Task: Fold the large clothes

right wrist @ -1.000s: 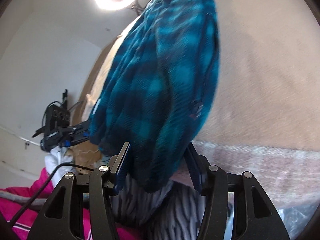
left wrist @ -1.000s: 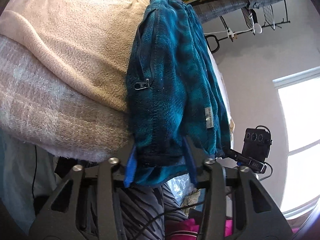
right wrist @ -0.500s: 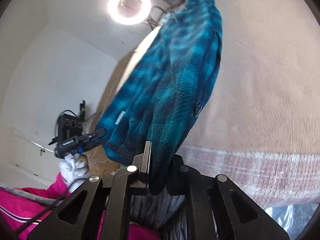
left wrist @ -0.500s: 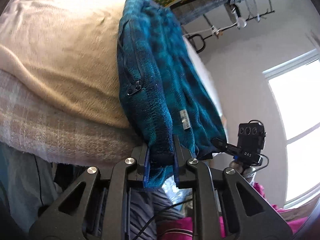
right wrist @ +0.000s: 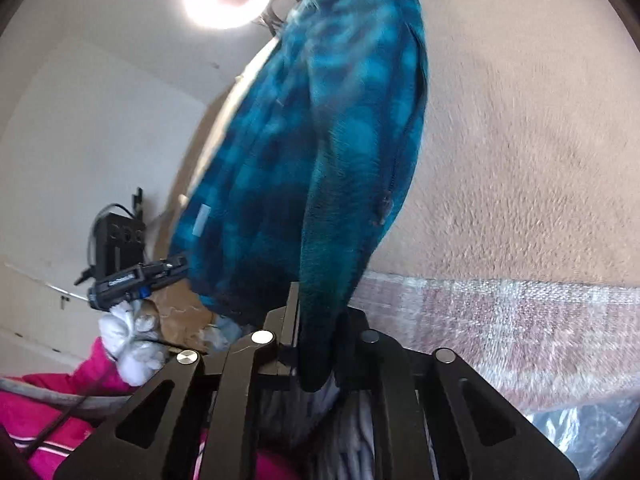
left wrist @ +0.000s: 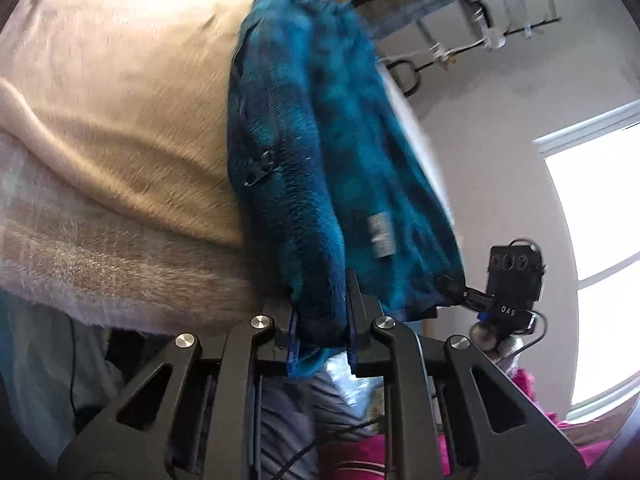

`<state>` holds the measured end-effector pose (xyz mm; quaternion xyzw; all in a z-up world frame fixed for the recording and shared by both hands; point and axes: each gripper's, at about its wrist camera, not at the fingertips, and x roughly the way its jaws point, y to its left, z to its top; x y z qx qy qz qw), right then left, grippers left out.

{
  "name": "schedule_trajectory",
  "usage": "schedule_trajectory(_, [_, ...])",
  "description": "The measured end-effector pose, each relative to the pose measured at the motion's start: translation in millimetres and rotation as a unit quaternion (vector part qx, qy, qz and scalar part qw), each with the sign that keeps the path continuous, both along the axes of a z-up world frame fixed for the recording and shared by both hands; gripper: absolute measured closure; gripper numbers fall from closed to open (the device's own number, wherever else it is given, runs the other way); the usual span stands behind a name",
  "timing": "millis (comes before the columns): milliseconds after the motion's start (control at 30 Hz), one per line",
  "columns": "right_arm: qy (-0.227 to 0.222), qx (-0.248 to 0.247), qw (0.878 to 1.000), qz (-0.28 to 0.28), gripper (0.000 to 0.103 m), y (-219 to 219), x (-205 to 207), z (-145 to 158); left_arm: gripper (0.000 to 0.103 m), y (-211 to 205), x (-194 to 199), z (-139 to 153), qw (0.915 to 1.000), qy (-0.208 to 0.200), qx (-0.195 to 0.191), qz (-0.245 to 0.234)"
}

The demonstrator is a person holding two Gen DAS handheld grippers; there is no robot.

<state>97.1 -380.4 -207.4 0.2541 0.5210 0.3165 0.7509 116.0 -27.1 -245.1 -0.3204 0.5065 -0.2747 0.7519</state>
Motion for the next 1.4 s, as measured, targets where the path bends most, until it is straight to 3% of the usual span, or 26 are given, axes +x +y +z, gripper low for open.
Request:
schedule_trajectory(100, [-0.032, 0.032, 0.999, -0.019, 0.095, -20, -10, 17, 0.087, -1, -5, 17, 0.9996, -0.028, -0.005, -0.001])
schedule_trajectory(267, [0.020, -0.011, 1.000, -0.010, 0.095, -7, -8, -30, 0.087, -15, 1, -8, 0.9998, 0.008, 0.012, -0.011])
schedule_trajectory(333, [0.028, 0.007, 0.999, -0.015, 0.095, -11, -8, -32, 0.087, -11, 1, -5, 0.9999, 0.005, 0.006, -0.009])
schedule_trajectory(700, [0.000, 0.081, 0.996, -0.031, 0.095, -10, 9, 7, 0.087, -13, 34, 46, 0.9987, -0.012, -0.047, -0.017])
schedule_trajectory(900, [-0.035, 0.091, 0.994, -0.050, 0.095, -14, 38, 39, 0.087, -5, 75, 68, 0.9967, -0.026, -0.076, 0.008])
schedule_trajectory(1067, [-0.045, 0.069, 0.995, -0.063, 0.095, -11, 93, 53, 0.087, 1, 120, 67, 0.9953, -0.023, -0.084, 0.042])
schedule_trajectory(1400, [-0.022, 0.002, 0.997, -0.076, 0.095, 1, 180, 35, 0.087, -2, 195, 39, 0.9951, 0.005, -0.052, 0.084])
